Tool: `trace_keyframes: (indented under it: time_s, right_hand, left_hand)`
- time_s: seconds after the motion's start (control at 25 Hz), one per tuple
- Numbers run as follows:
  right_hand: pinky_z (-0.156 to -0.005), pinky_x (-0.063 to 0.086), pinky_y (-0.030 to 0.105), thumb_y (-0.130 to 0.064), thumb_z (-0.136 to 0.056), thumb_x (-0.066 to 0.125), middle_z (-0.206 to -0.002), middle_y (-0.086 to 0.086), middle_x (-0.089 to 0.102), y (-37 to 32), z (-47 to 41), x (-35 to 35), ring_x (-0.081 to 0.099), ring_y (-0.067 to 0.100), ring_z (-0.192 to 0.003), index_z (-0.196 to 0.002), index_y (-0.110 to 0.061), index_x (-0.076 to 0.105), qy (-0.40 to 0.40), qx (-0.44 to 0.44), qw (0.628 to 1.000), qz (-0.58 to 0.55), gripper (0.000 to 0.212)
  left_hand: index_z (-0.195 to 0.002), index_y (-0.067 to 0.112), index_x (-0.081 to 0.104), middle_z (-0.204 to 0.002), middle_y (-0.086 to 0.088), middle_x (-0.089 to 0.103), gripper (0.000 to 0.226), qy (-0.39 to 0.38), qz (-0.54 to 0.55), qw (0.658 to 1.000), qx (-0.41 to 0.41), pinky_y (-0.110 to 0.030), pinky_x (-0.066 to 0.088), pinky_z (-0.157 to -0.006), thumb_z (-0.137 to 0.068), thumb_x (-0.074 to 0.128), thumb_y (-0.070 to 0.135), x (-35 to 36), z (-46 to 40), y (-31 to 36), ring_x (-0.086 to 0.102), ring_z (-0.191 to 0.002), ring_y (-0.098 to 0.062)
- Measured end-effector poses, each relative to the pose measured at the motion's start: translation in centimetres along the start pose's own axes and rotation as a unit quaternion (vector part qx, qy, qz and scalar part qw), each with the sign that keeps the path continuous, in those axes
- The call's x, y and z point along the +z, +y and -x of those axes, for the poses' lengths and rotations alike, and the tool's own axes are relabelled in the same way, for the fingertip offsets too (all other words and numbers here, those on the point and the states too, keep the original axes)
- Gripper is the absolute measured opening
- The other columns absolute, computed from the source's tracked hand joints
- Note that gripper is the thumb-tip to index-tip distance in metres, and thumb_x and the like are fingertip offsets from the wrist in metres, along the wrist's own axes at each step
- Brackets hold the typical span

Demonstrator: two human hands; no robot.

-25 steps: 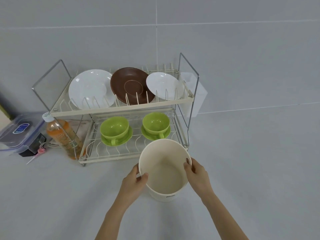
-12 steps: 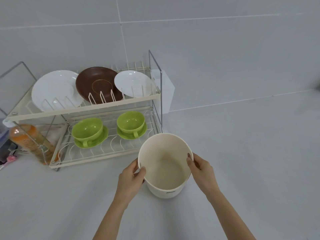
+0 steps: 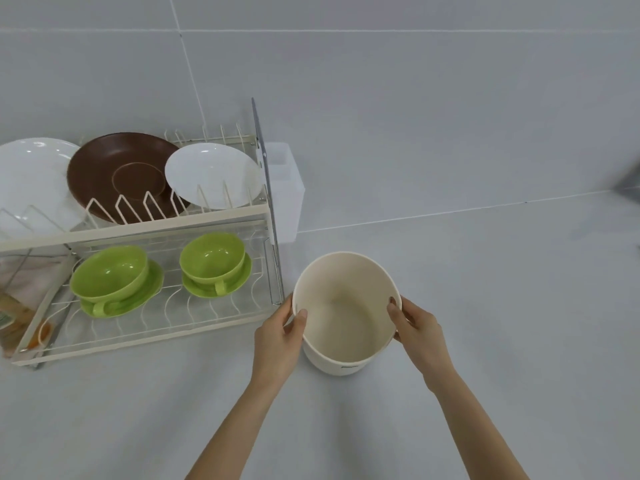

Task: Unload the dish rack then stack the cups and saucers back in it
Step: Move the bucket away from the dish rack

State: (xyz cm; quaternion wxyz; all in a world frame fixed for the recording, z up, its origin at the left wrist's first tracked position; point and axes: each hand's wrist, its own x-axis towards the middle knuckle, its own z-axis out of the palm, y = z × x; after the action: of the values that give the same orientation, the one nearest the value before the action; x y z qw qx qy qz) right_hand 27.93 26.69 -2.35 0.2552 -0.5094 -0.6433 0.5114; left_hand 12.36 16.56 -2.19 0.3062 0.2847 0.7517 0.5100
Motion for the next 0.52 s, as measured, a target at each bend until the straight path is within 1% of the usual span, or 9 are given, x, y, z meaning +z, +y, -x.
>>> trace_keyframes:
  time_s: [0.04,0.08,0.16,0.2,0.24,0.28,0.36,0.4,0.52]
  right_hand:
    - [-0.094,0.049,0.052,-0.027,-0.093,0.044,-0.081,0.011,0.067,-0.1,-0.9,-0.1,0.061,0.028,-0.082,-0.092,-0.038,0.066,0.003,0.000,1.000,-0.002,0.024]
    - [-0.094,0.048,0.053,-0.028,-0.093,0.044,-0.088,0.019,0.067,-0.3,-2.1,-0.2,0.062,0.031,-0.085,-0.087,-0.042,0.065,0.004,-0.003,1.000,-0.004,0.025]
    - [-0.094,0.047,0.055,-0.029,-0.093,0.044,-0.098,0.025,0.066,-0.7,-4.3,-0.5,0.060,0.040,-0.097,-0.079,-0.046,0.062,0.008,-0.009,1.000,-0.002,0.029]
    - [-0.093,0.048,0.055,-0.029,-0.093,0.043,-0.097,0.026,0.066,-0.8,-5.6,-0.5,0.058,0.042,-0.098,-0.079,-0.046,0.061,0.010,-0.012,1.000,0.002,0.029]
    - [-0.092,0.049,0.054,-0.028,-0.094,0.043,-0.092,0.026,0.066,-0.8,-6.7,-0.5,0.058,0.044,-0.093,-0.081,-0.045,0.062,0.014,-0.017,1.000,0.006,0.029]
    - [-0.091,0.051,0.052,-0.027,-0.094,0.043,-0.081,0.023,0.065,-0.8,-7.9,-0.5,0.057,0.042,-0.082,-0.085,-0.040,0.065,0.019,-0.021,1.000,0.007,0.027]
    - [-0.084,0.053,0.042,-0.026,-0.094,0.042,-0.063,0.005,0.056,-1.0,-9.9,-0.4,0.050,0.025,-0.066,-0.091,-0.031,0.066,0.033,-0.026,0.999,0.007,0.025]
    - [-0.079,0.051,0.037,-0.025,-0.094,0.042,-0.060,-0.001,0.053,-1.0,-10.9,-0.3,0.047,0.019,-0.063,-0.093,-0.028,0.067,0.039,-0.023,0.999,0.004,0.025]
    - [-0.071,0.043,0.029,-0.024,-0.094,0.044,-0.054,-0.011,0.051,-1.1,-13.3,0.1,0.046,0.011,-0.058,-0.097,-0.023,0.067,0.051,-0.015,0.999,-0.002,0.024]
  left_hand:
    - [-0.122,0.021,0.058,-0.097,0.004,0.067,0.033,0.006,0.001,1.000,0.003,-0.045,0.051,-0.094,-0.091,0.049,0.017,0.5,-0.8,0.2,0.064,-0.093,-0.015]
    - [-0.122,0.020,0.058,-0.097,0.002,0.067,0.033,0.012,0.003,1.000,0.005,-0.045,0.051,-0.093,-0.091,0.049,0.016,1.1,-1.7,0.4,0.064,-0.094,-0.017]
    - [-0.123,0.018,0.057,-0.096,0.001,0.066,0.034,0.021,0.010,1.000,0.007,-0.044,0.051,-0.093,-0.091,0.049,0.015,2.0,-3.4,0.8,0.065,-0.097,-0.020]
    - [-0.124,0.018,0.057,-0.096,0.001,0.066,0.035,0.025,0.017,1.000,0.007,-0.043,0.051,-0.094,-0.091,0.048,0.014,2.5,-4.2,1.1,0.065,-0.096,-0.019]
    - [-0.125,0.019,0.056,-0.096,0.002,0.066,0.035,0.030,0.024,0.999,0.006,-0.044,0.051,-0.094,-0.091,0.048,0.013,2.9,-5.1,1.3,0.064,-0.093,-0.017]
    - [-0.125,0.019,0.056,-0.095,0.004,0.065,0.035,0.036,0.027,0.999,0.006,-0.044,0.051,-0.094,-0.091,0.047,0.013,3.3,-6.0,1.5,0.063,-0.090,-0.016]
    - [-0.126,0.021,0.055,-0.089,0.008,0.065,0.036,0.046,0.031,0.998,0.005,-0.046,0.051,-0.093,-0.091,0.047,0.013,3.9,-7.6,1.9,0.062,-0.086,-0.014]
    - [-0.125,0.022,0.055,-0.087,0.010,0.064,0.036,0.050,0.034,0.998,0.004,-0.046,0.051,-0.093,-0.091,0.047,0.014,4.3,-8.4,1.9,0.063,-0.085,-0.015]
    - [-0.125,0.023,0.056,-0.091,0.006,0.065,0.036,0.056,0.032,0.998,-0.004,-0.046,0.051,-0.093,-0.091,0.048,0.016,5.0,-10.3,2.0,0.062,-0.089,-0.016]
